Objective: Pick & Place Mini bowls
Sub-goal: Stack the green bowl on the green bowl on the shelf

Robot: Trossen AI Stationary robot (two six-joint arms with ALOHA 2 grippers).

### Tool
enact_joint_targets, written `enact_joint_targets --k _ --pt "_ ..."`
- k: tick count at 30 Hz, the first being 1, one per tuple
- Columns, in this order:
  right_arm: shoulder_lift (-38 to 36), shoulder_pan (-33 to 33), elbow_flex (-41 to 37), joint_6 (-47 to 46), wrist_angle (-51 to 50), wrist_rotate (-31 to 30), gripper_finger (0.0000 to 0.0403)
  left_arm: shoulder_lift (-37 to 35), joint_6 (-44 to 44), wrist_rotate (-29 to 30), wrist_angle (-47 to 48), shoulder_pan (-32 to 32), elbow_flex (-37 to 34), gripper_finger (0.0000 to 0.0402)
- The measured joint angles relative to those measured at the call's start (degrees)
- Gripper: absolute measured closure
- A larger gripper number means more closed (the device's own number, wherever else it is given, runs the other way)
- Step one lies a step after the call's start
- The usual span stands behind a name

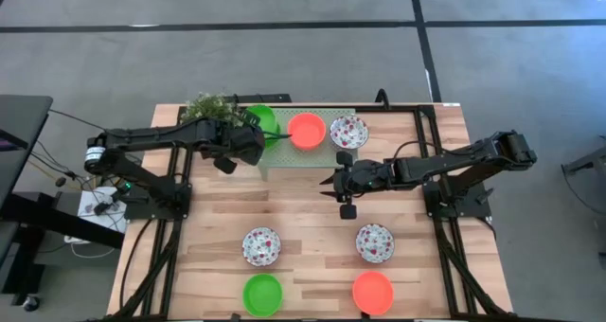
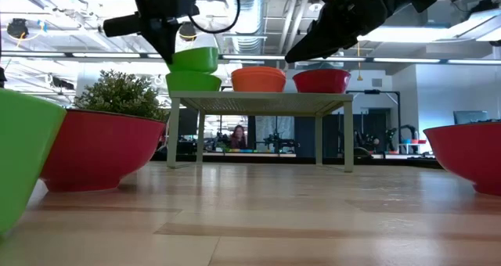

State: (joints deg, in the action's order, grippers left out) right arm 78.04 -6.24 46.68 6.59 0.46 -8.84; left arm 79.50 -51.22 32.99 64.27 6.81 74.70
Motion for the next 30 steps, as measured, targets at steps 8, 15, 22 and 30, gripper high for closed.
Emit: enact_joint_targets --k 8,15,22,30 --pt "0.0 0.0 0.0 0.0 0.0 0.0 0.0290 0.3 0.0 -8.4 0.0 0.9 0.0 0.0392" --pt "0.0 0.0 0.0 0.1 0.0 0.0 0.0290 1.6 0.0 -8.5 -0.1 0.9 -0.1 0.0392" --pt "0.0 0.0 0.0 3.9 0.4 0.0 0.0290 4.2 0.0 -8.7 -1.3 0.9 -0.1 0.0392" --pt "0.0 0.0 0.0 4.5 0.3 0.0 0.0290 4.3 2.8 -6.3 -6.1 -0.4 -0.1 0.0380"
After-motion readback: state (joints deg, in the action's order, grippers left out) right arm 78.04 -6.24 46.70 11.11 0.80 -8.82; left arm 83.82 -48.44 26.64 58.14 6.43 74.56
